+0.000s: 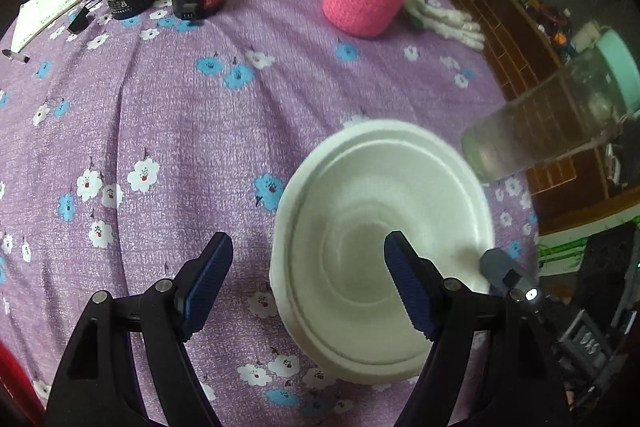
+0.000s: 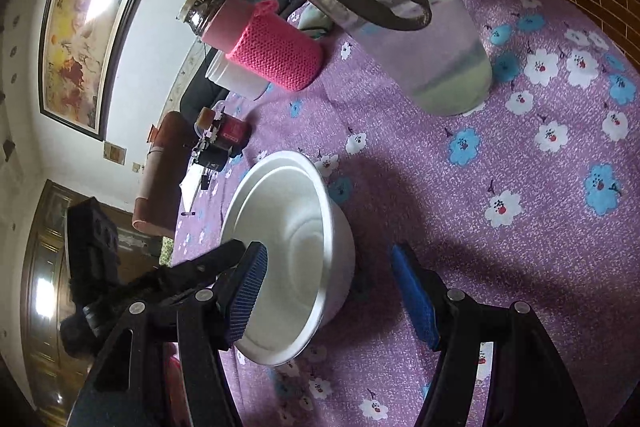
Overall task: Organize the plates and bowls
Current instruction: 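Close the left tool on the large white bowl rim while the right tool grips its opposite rim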
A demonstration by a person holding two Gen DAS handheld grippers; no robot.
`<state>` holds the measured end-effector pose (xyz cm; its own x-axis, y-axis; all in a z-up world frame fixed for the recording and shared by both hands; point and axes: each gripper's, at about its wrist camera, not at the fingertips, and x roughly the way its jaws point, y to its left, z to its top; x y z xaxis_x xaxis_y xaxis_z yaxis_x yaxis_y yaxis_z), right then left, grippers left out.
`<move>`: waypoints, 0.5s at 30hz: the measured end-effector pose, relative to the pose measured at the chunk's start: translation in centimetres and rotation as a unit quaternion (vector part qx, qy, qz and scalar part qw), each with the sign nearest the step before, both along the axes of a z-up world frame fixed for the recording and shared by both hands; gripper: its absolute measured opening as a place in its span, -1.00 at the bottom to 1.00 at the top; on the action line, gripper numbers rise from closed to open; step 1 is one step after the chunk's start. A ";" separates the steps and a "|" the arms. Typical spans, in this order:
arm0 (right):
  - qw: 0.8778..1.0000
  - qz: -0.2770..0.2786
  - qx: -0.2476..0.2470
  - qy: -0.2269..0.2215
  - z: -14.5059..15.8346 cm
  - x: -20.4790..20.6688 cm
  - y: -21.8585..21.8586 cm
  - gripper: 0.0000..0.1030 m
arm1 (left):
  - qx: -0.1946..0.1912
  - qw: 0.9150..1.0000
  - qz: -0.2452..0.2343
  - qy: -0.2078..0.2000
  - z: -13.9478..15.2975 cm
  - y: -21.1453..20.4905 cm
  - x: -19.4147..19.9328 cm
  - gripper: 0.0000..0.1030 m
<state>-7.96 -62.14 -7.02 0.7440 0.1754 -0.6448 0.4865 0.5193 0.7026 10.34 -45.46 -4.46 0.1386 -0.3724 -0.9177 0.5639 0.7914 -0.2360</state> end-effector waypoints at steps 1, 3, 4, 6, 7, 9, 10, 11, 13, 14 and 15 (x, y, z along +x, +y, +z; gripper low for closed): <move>1.000 -0.001 0.002 0.000 0.0 0.1 0.0 0.32 | 0.002 1.000 0.000 -0.004 0.0 0.1 -0.1 0.51; 1.000 -0.004 0.002 0.000 0.0 0.0 0.0 0.32 | 0.000 1.000 0.004 -0.009 0.2 0.3 -0.2 0.51; 1.000 -0.004 0.002 0.000 -0.1 0.0 0.0 0.32 | -0.002 1.000 0.006 -0.011 0.3 0.3 -0.1 0.51; 1.000 -0.004 0.004 0.001 -0.2 0.0 0.0 0.32 | -0.006 1.000 0.010 -0.017 0.5 0.7 -0.1 0.31; 1.000 -0.004 0.003 0.003 -0.3 0.0 0.0 0.32 | -0.005 1.000 0.011 -0.017 0.5 0.7 0.0 0.26; 1.000 -0.006 0.001 0.007 -0.3 0.1 0.1 0.27 | -0.003 1.000 0.013 -0.018 0.4 0.9 0.1 0.10; 1.000 -0.006 -0.001 0.008 -0.4 0.1 0.1 0.22 | -0.002 1.000 0.014 -0.019 0.3 1.0 0.2 0.02; 1.000 -0.007 -0.004 0.012 -0.4 0.3 0.1 0.17 | 0.003 1.000 0.016 -0.020 0.1 1.0 0.2 -0.13; 1.000 -0.006 -0.007 0.018 -0.7 0.5 0.2 -0.11 | 0.003 1.000 0.020 -0.011 -0.3 1.1 0.4 -0.30; 1.000 -0.003 -0.008 0.022 -0.8 0.6 0.3 -0.17 | 0.003 1.000 0.020 -0.008 -0.5 1.1 0.4 -0.42; 1.000 -0.002 -0.007 0.025 -0.9 0.7 0.3 -0.27 | 0.005 1.000 0.020 -0.009 -0.7 1.1 0.4 -0.57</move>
